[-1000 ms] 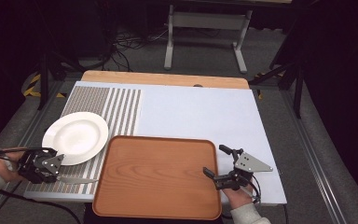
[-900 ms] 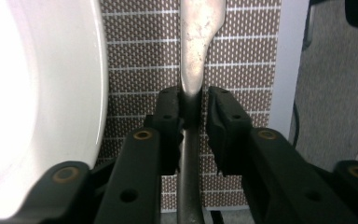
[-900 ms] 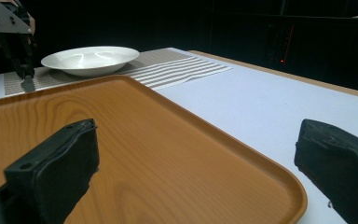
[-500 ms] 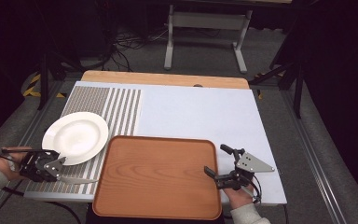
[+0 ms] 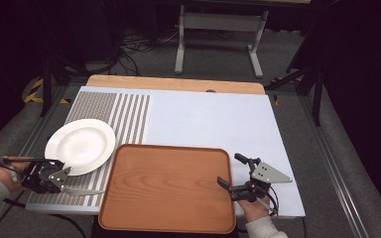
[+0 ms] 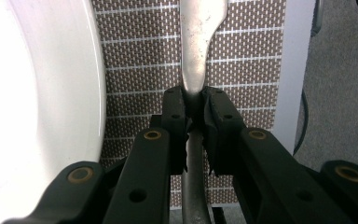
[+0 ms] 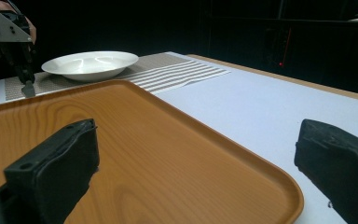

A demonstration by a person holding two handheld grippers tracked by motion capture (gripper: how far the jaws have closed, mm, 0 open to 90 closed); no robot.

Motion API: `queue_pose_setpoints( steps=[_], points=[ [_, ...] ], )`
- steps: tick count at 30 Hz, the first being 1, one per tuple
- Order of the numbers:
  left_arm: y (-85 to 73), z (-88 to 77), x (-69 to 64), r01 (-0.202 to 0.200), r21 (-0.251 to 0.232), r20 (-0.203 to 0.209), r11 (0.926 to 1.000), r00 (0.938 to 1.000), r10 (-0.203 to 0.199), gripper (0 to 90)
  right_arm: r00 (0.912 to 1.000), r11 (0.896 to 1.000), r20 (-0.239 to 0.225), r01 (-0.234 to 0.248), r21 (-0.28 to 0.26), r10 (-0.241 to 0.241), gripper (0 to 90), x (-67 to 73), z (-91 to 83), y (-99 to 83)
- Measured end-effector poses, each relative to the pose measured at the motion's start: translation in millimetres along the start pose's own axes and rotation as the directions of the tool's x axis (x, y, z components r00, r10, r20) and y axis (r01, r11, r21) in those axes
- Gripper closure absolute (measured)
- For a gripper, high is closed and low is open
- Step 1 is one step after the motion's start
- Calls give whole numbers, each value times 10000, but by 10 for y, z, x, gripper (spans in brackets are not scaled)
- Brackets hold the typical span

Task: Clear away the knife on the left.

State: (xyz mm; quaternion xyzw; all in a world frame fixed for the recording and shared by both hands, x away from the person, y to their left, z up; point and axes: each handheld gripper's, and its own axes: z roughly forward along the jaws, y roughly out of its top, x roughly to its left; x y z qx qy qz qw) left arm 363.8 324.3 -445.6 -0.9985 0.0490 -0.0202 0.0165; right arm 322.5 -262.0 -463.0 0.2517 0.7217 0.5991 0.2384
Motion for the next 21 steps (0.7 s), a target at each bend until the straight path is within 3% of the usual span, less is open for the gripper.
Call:
queue_pose_setpoints(
  steps=[9, 15, 18, 21],
  points=[
    [-31, -97, -34, 161, 99, -100, 9998, 9998, -160, 800, 10000, 10000, -8, -17, -1, 17, 6, -4, 5, -1],
    [-66, -248, -61, 518, -422, -35, 9978, 9986, -520, 800, 10000, 10000, -15, -21, -31, 21, 6, -5, 5, 0],
    [-61, -333, -87, 625, -372, -179, 9974, 9978, -632, 800, 10000, 10000, -8, -30, -15, 30, 6, -5, 6, 0],
    [-61, -428, -94, 695, -858, -159, 9939, 9973, -711, 800, 10000, 10000, -7, -36, -31, 36, 6, -6, 4, 1]
  ],
)
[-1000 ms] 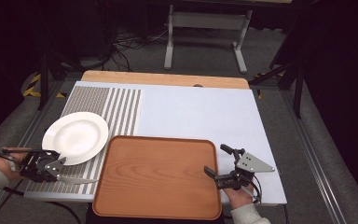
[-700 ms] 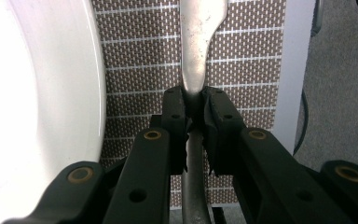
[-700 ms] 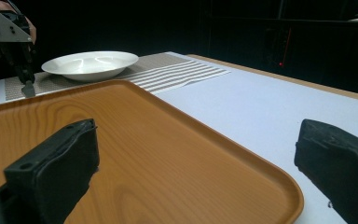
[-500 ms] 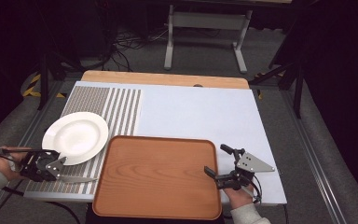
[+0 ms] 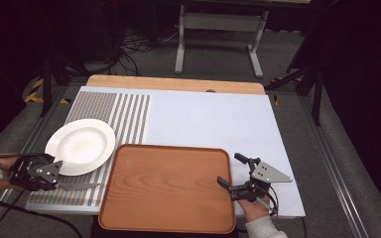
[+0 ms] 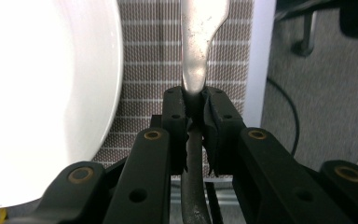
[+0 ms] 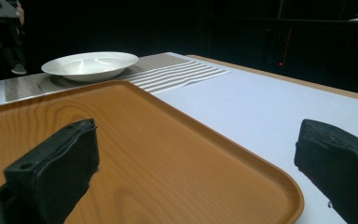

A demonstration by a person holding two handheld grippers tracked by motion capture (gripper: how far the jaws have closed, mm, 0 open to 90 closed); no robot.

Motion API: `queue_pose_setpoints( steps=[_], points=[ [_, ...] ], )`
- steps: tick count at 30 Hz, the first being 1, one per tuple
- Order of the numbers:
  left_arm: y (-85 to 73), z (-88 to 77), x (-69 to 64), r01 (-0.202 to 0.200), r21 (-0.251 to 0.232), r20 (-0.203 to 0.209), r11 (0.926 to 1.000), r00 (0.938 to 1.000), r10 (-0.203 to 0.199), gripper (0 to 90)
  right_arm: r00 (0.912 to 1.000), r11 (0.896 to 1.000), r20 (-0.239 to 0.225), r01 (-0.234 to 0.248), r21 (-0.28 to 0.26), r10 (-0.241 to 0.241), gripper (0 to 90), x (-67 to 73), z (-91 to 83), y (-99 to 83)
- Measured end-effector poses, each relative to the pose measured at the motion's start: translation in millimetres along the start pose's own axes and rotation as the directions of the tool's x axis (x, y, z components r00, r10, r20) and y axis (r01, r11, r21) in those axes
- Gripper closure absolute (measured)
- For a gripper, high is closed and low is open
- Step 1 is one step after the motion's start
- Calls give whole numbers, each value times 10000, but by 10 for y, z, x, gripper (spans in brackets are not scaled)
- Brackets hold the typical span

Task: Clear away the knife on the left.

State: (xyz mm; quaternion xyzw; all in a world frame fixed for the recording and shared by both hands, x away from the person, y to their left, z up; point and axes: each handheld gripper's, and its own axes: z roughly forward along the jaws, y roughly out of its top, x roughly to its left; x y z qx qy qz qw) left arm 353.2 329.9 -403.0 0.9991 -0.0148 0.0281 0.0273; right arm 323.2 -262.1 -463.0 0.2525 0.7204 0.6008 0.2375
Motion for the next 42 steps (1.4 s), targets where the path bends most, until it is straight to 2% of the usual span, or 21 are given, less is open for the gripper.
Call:
queue_pose_setpoints(
  steps=[6, 12, 15, 16, 19, 20, 21, 25, 26, 27, 28, 29, 31, 32, 35, 36, 37, 38, 39, 41, 42],
  points=[
    [50, -149, 10, 463, -771, 14, 9959, 9989, -464, 800, 10000, 10000, 13, -26, -25, 26, 6, -3, -4, 2],
    [109, -263, 10, 1079, -1507, 187, 9827, 9942, -1063, 800, 10000, 10000, 36, -45, -45, 46, 6, -8, -13, 5],
    [131, -305, 29, 1708, -1798, 478, 9688, 9852, -1648, 800, 10000, 10000, 38, -49, -59, 49, 6, -8, -14, 7],
    [131, -305, 29, 1708, -1798, 478, 9688, 9852, -1648, 800, 10000, 10000, 38, -49, -59, 49, 6, -8, -14, 7],
    [164, -331, 41, 2641, -2117, 857, 9410, 9641, -2513, 800, 10000, 10000, 48, -44, -77, 45, 6, -6, -17, 12],
    [177, -332, 50, 2776, -2171, 880, 9358, 9604, -2645, 800, 10000, 10000, 38, -44, -87, 45, 6, -7, -16, 12],
    [177, -332, 50, 2776, -2171, 880, 9358, 9604, -2645, 800, 10000, 9999, 38, -49, -94, 50, 6, -7, -17, 14],
    [239, -348, 80, 3582, -2243, 1190, 9063, 9331, -3393, 800, 10000, 9999, 51, -49, -97, 49, 6, -7, -23, 18],
    [257, -363, 104, 4033, -2339, 1399, 8847, 9144, -3799, 800, 10000, 9999, 54, -33, -111, 34, 6, -7, -28, 21],
    [267, -374, 113, 4265, -2374, 1468, 8728, 9039, -4018, 799, 10000, 9999, 48, -14, -125, 14, 6, -8, -30, 23],
    [267, -374, 113, 4265, -2374, 1468, 8728, 9039, -4018, 799, 10000, 9999, 48, -14, -125, 14, 6, -8, -30, 23],
    [277, -387, 119, 4393, -2450, 1434, 8643, 8981, -4158, 799, 10000, 9999, 49, -11, -133, 12, 6, -10, -32, 24],
    [294, -422, 139, 4801, -2668, 1733, 8356, 8768, -4485, 800, 10000, 9999, 57, -26, -154, 26, 6, -11, -37, 25],
    [303, -429, 142, 4902, -2725, 1798, 8279, 8712, -4567, 800, 10000, 9999, 54, -32, -157, 32, 6, -11, -40, 26],
    [363, -452, 153, 5335, -2754, 2081, 7997, 8452, -4922, 800, 10000, 9998, 54, -6, -183, 7, 6, -10, -46, 29],
    [363, -452, 153, 5335, -2754, 2081, 7997, 8452, -4922, 800, 10000, 9998, 54, -6, -183, 7, 6, -10, -46, 29],
    [387, -455, 158, 5536, -2728, 2160, 7868, 8322, -5107, 800, 10000, 9998, 58, -17, -181, 18, 6, -10, -47, 30],
    [400, -457, 162, 5648, -2656, 2234, 7813, 8244, -5200, 800, 10000, 9998, 67, -2, -191, 3, 6, -9, -52, 33],
    [408, -457, 167, 5695, -2663, 2213, 7777, 8214, -5257, 800, 10000, 9998, 67, -2, -191, 3, 6, -9, -52, 33],
    [431, -463, 175, 6029, -2635, 2369, 7530, 7972, -5553, 800, 10000, 9998, 64, 26, -206, -25, 6, -9, -54, 36],
    [448, -471, 171, 6110, -2668, 2388, 7453, 7912, -5631, 800, 10000, 9998, 72, 17, -202, -15, 6, -8, -56, 37]
  ],
)
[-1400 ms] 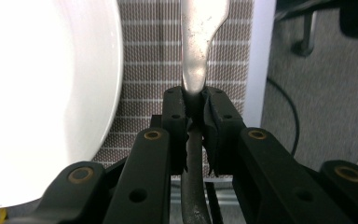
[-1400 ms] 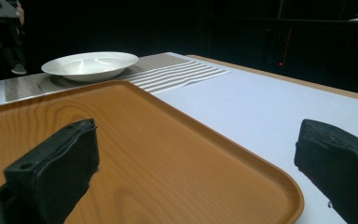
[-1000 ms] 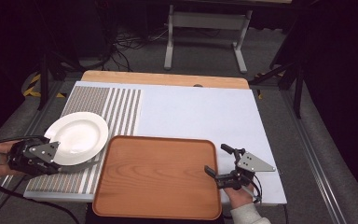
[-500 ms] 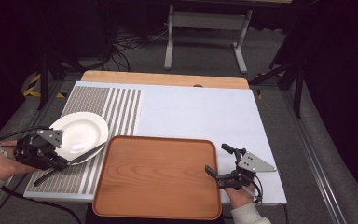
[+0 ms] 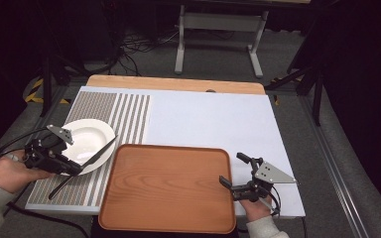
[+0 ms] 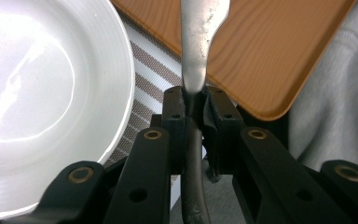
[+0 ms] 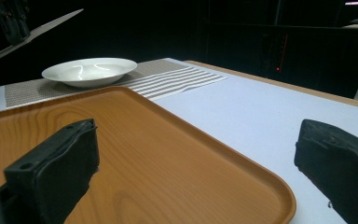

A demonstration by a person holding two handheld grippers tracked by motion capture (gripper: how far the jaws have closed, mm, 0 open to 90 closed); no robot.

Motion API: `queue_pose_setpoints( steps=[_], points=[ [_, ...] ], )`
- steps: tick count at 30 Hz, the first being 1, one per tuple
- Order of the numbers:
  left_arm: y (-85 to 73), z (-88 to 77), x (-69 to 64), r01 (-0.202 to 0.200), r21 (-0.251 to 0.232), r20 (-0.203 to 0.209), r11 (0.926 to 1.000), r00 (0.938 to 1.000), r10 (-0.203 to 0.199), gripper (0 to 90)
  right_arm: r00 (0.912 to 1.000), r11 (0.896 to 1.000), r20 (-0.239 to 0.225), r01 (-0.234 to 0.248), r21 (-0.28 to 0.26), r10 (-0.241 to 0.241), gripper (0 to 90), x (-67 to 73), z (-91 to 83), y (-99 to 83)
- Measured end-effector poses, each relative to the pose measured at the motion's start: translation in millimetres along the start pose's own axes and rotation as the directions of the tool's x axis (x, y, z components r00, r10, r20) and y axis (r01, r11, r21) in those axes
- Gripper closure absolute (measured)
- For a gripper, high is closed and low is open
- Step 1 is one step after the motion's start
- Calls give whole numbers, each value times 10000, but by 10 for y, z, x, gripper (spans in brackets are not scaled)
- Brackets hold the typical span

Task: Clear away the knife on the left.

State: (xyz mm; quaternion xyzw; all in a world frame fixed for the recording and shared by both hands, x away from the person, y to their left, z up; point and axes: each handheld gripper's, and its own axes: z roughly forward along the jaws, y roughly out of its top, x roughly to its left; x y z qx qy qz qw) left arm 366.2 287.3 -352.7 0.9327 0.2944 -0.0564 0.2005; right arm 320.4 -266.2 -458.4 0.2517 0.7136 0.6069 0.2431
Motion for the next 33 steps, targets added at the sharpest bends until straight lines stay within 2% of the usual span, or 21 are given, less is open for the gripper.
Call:
queue_pose_setpoints(
  steps=[4, 8, 12, 22, 25, 29, 33],
  points=[
    [49, 12, -52, 503, -193, 202, 9985, 9985, -499, 800, 10000, 10000, -5, 3, 1, -3, 6, 0, 0, 0],
    [97, 65, -91, 792, -269, 272, 9965, 9965, -784, 800, 10000, 10000, -13, 30, -5, -30, 6, 3, -1, 4],
    [140, 100, -117, 1128, -494, 551, 9924, 9924, -1101, 800, 10000, 10000, -19, 55, -47, -55, 6, 4, -4, 9],
    [290, 263, -251, 1424, -720, 926, 9872, 9864, -1356, 799, 10000, 9999, -43, 84, -86, -84, 6, 2, -9, 20],
    [338, 315, -305, 1364, -803, 1061, 9874, 9861, -1276, 799, 9999, 9999, -67, 90, -95, -90, 6, 1, -4, 24],
    [421, 406, -381, 1336, -866, 1028, 9872, 9869, -1245, 799, 9999, 9999, -90, 87, -118, -88, 6, -2, 1, 28],
    [495, 496, -436, 1469, -862, 1094, 9854, 9845, -1372, 799, 9999, 9998, -107, 105, -192, -107, 6, -2, 0, 39]
  ],
)
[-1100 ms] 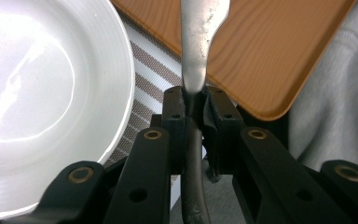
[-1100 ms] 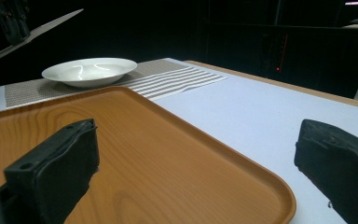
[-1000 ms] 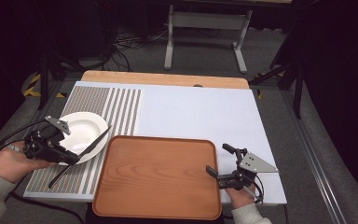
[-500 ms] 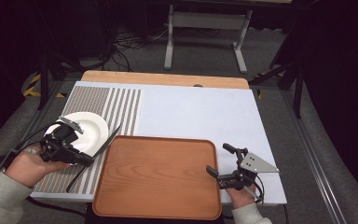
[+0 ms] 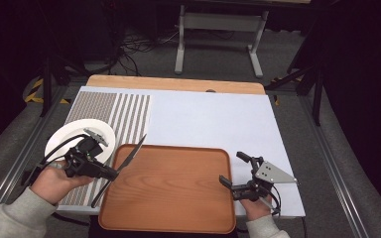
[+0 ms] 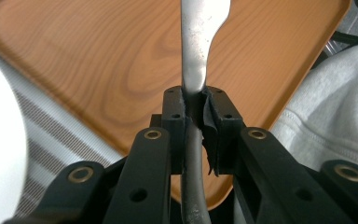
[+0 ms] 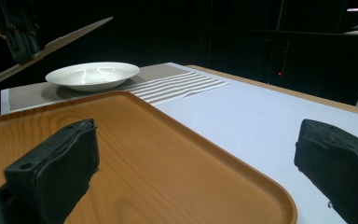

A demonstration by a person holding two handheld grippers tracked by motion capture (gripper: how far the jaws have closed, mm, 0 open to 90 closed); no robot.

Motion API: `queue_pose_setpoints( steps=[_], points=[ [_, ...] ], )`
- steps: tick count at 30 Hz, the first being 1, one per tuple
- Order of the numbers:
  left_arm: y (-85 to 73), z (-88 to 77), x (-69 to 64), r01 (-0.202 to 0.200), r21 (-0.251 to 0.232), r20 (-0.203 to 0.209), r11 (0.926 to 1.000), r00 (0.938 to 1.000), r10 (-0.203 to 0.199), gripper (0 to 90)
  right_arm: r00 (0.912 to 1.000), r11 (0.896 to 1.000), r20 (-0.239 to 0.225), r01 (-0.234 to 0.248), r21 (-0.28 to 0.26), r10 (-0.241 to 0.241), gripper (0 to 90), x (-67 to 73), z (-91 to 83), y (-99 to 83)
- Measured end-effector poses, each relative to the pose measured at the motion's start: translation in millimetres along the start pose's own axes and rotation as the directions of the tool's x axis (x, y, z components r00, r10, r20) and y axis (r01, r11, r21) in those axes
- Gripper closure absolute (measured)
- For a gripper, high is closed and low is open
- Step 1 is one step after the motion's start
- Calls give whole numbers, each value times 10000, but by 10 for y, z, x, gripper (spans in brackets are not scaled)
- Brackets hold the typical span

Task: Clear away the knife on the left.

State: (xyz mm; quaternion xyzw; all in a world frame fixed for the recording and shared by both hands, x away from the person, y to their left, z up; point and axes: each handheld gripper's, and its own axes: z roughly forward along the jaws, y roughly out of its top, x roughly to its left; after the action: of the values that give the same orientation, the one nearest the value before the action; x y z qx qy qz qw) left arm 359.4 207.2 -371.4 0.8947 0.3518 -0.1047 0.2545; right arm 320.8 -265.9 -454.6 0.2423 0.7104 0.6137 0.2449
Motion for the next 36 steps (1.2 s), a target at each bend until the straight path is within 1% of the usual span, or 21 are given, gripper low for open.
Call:
queue_pose_setpoints(
  steps=[1, 2, 4, 8, 14, 16, 17, 18, 20, 21, 22, 23, 24, 26, 30, 33, 34, 35, 36],
  points=[
    [16, 27, -9, -14, -27, -65, 10000, 10000, 14, 799, 10000, 10000, 7, -10, -21, 10, 6, -1, -2, 3],
    [29, 51, -21, 62, -1, 8, 10000, 10000, -62, 799, 10000, 10000, 6, -6, -42, 6, 6, -4, -3, 6],
    [53, 90, -37, 51, 53, -70, 10000, 10000, -51, 800, 10000, 10000, -4, -25, -61, 25, 6, -8, -3, 9],
    [107, 190, -76, 317, 142, -103, 9994, 9994, -316, 799, 10000, 9999, -25, -47, -97, 47, 6, -9, 3, 16],
    [167, 315, -107, 515, 310, -147, 9982, 9986, -511, 799, 10000, 9999, -53, -22, -144, 21, 6, -11, 7, 25],
    [181, 361, -113, 546, 369, -240, 9978, 9983, -537, 800, 10000, 9999, -46, -33, -159, 32, 6, -11, 3, 27],
    [187, 383, -109, 605, 419, -181, 9973, 9980, -597, 799, 10000, 9999, -30, -32, -167, 31, 7, -12, 0, 28],
    [194, 405, -103, 689, 435, -148, 9967, 9976, -684, 800, 10000, 9999, -29, -32, -170, 31, 6, -12, -2, 28],
    [203, 453, -94, 827, 551, -220, 9950, 9964, -816, 799, 10000, 9998, -48, -9, -207, 8, 6, -13, -4, 31],
    [206, 474, -92, 825, 626, -279, 9946, 9963, -809, 799, 10000, 9998, -45, -23, -211, 22, 7, -12, -6, 32],
    [206, 513, -98, 909, 719, -396, 9933, 9953, -882, 799, 10000, 9997, -55, -23, -225, 21, 6, -12, -7, 33],
    [208, 529, -95, 890, 835, -428, 9925, 9954, -856, 799, 10000, 9998, -42, -13, -221, 12, 6, -12, -10, 35],
    [202, 565, -93, 994, 898, -443, 9910, 9944, -957, 799, 10000, 9997, -44, 5, -239, -7, 6, -14, -10, 35],
    [192, 609, -86, 992, 1021, -518, 9898, 9942, -943, 799, 10000, 9997, -44, -1, -243, 0, 6, -15, -13, 36],
    [163, 672, -55, 1234, 1244, -556, 9845, 9915, -1172, 799, 10000, 9997, -56, 17, -239, -18, 6, -15, -11, 35],
    [135, 719, -19, 1322, 1436, -710, 9808, 9899, -1230, 799, 10000, 9997, -84, -5, -237, 3, 6, -8, -9, 36],
    [128, 731, -11, 1403, 1446, -732, 9795, 9887, -1308, 799, 10000, 9997, -88, -9, -240, 7, 6, -8, -9, 37],
    [126, 734, 0, 1388, 1517, -773, 9786, 9887, -1282, 799, 10000, 9997, -82, -5, -235, 3, 6, -8, -9, 36],
    [120, 747, 5, 1429, 1529, -732, 9779, 9884, -1330, 799, 10000, 9997, -85, 3, -231, -5, 6, -10, -8, 36]
  ],
)
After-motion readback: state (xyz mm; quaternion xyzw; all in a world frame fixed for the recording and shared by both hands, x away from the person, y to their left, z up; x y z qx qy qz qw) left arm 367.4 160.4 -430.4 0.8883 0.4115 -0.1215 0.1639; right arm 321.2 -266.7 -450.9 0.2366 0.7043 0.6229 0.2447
